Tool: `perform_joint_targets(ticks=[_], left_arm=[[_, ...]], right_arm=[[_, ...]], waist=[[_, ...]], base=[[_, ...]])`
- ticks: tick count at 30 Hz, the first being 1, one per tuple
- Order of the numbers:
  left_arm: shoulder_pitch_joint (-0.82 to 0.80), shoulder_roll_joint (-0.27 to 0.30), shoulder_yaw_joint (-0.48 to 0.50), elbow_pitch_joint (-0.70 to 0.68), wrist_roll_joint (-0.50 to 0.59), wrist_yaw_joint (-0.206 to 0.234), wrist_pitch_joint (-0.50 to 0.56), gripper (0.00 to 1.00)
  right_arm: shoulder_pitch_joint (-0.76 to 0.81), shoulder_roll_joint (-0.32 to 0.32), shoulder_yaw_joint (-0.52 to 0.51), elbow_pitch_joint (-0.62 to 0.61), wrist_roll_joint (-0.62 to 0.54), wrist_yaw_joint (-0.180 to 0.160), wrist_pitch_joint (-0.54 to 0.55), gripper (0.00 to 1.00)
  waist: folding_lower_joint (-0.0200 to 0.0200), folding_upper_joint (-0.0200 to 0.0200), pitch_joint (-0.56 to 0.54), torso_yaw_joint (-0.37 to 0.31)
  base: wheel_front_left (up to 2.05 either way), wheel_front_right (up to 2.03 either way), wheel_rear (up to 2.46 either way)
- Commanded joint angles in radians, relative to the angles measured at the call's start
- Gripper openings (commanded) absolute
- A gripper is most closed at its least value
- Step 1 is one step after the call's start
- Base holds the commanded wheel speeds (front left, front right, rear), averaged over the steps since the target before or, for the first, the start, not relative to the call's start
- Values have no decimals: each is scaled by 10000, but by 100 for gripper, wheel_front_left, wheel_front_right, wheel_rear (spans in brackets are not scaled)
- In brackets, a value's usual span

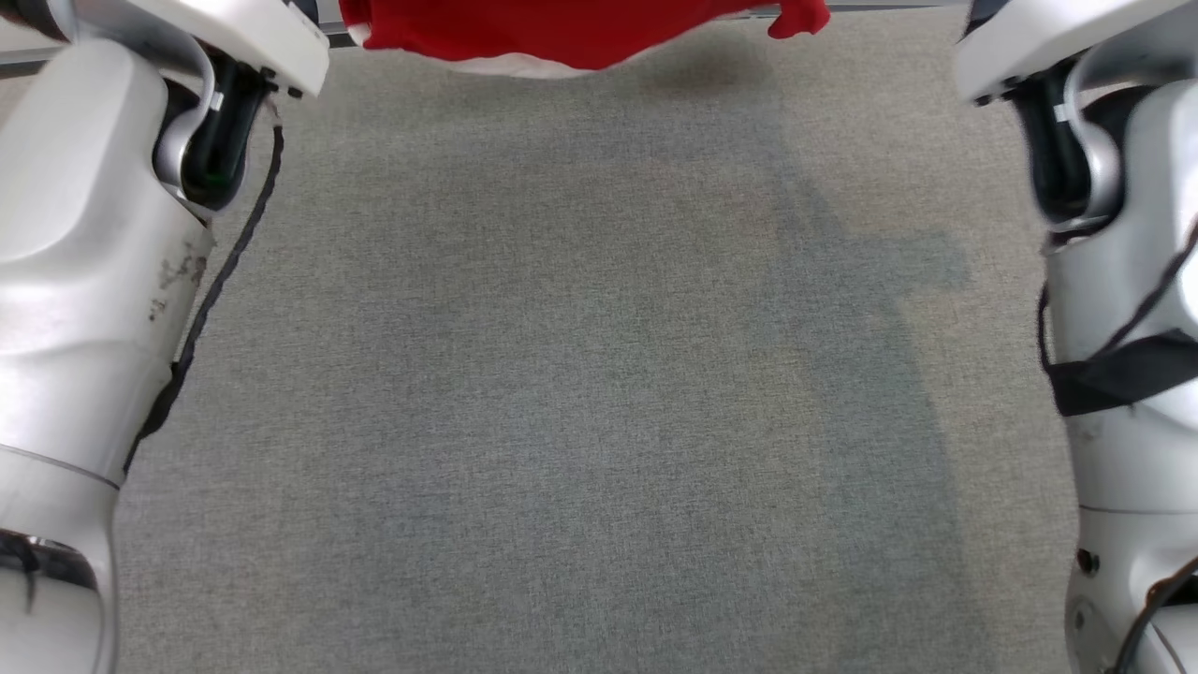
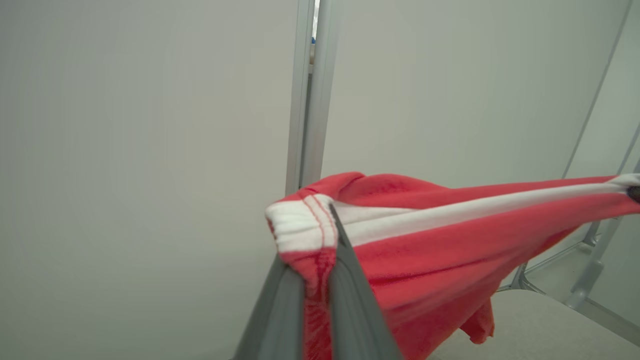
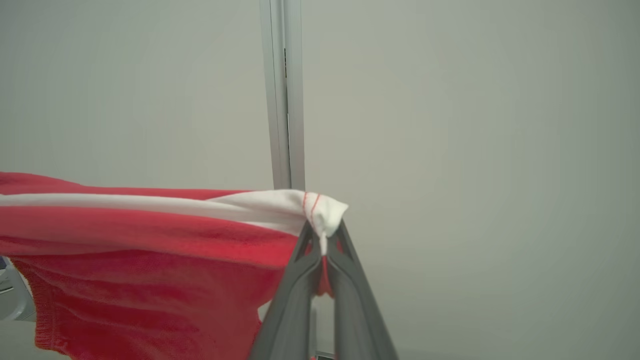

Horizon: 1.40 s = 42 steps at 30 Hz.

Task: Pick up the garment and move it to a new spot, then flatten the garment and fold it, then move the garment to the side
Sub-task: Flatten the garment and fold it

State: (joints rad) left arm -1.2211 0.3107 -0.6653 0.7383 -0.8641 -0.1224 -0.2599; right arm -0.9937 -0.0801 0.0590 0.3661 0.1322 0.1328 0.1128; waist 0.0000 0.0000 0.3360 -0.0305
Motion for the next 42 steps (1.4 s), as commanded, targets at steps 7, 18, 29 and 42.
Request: perform_joint_targets(ticks=[7, 18, 29, 42], left_arm=[[1168, -741, 178, 1814, -385, -77, -58, 0], [4812, -299, 677, 231, -440, -82, -61, 0], [8600, 240, 1907, -2629, 996, -81, -63, 0], [12083, 623, 2768, -4662, 1373, 453, -31, 0]], right_arm=[[295, 252, 617, 3131, 666, -33, -1369, 0], [3234, 261, 2552, 4981, 2801, -33, -3476, 0], [6609, 252, 2402, 2965, 2195, -33, -3788, 0], [11483, 202, 566, -2764, 895, -72, -1110, 0]], waist=[[0, 0, 226, -167], [0, 0, 79, -101], [0, 0, -1068, -99], [0, 0, -2630, 83]], base=[[0, 0, 0], [0, 0, 0], [0, 0, 0], [0, 0, 0]])
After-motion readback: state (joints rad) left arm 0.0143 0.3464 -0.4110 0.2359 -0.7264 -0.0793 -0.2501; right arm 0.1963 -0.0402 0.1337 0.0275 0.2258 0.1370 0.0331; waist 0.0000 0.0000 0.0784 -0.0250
